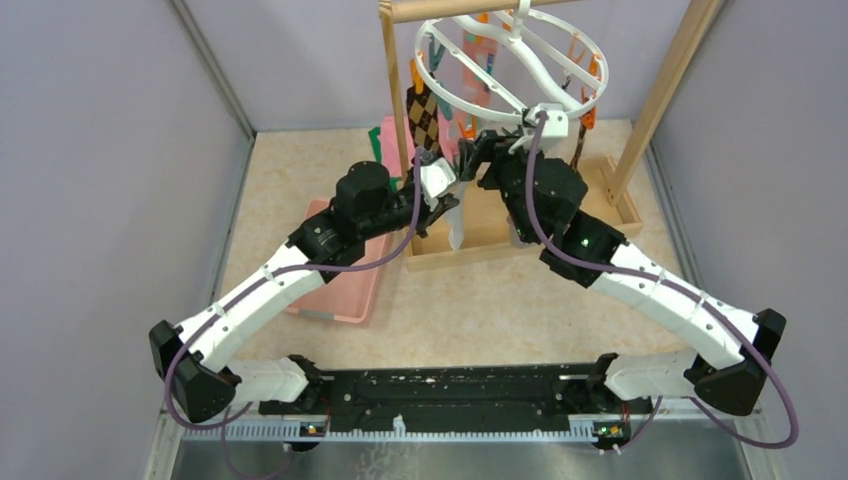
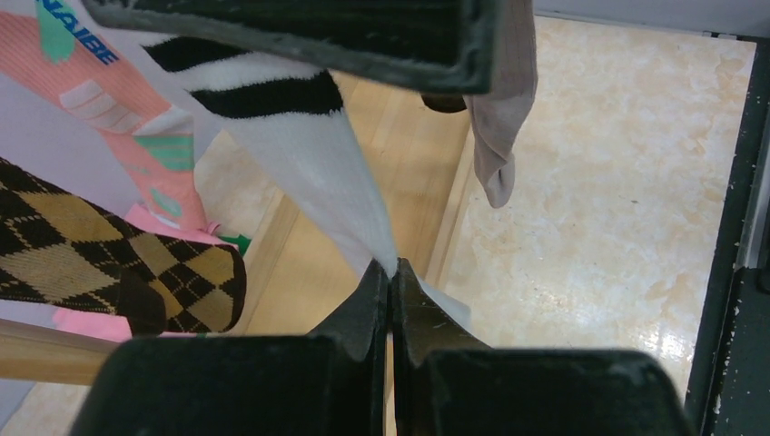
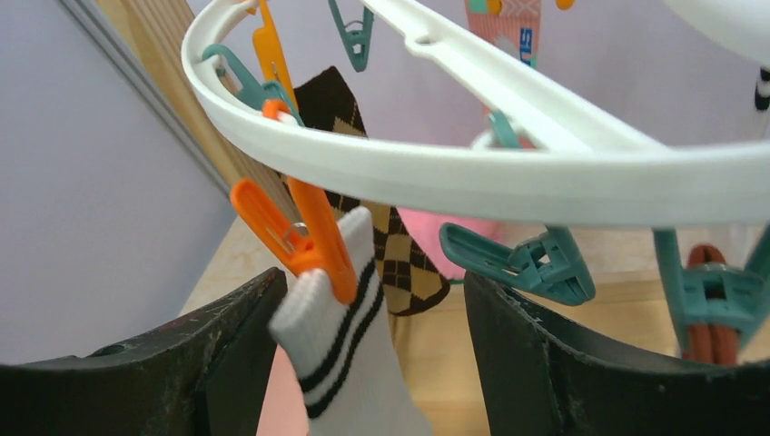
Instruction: Remove the socks clipped to the hanger
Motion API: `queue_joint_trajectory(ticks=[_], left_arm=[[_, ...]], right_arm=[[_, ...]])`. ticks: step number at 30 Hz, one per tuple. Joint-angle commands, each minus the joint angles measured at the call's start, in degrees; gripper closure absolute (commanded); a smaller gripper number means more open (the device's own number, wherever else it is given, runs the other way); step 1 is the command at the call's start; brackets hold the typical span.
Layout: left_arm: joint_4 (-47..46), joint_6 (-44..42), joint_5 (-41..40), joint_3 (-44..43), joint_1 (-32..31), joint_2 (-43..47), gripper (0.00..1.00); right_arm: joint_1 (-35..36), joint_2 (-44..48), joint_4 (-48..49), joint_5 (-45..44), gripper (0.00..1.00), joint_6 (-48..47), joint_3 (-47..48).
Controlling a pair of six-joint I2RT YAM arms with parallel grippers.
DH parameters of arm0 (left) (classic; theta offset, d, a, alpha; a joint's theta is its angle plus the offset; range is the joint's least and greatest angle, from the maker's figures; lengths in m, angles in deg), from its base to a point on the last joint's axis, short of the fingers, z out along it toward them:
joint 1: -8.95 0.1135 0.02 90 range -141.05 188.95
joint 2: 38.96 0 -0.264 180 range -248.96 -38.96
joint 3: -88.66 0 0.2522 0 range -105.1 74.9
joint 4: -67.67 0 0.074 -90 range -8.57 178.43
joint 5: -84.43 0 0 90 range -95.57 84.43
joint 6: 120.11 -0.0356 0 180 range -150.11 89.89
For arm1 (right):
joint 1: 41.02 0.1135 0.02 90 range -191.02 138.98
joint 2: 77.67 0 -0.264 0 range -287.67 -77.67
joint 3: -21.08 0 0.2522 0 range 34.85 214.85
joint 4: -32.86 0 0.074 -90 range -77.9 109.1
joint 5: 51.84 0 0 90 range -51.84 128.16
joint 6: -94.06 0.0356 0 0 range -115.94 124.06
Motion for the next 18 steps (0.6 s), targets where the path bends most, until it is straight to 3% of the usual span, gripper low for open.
queue_joint_trajectory(ticks=[1,5,9,18], left_arm=[[-3.4,-1.0,-0.9,1.2,-0.4,1.4,1.00],[-3.7,-1.8,-1.3,2.2,-0.6,1.8,1.00],[-4.0,-1.9,-2.0,2.1,-0.8,1.9,1.00],[-4.3,-2.0,-2.0,2.1,-1.2,2.1,1.00]], right_arm=[[0.6,5.6,4.0,-0.1,0.27,6.4,-3.2],[1.6,6.9,2.0,-1.3,0.27,12.8,-3.9],[5.9,5.4,4.2,-5.8,0.27,10.8,-3.7],[6.1,-0.6,4.1,-9.0,0.27,7.4,3.4]])
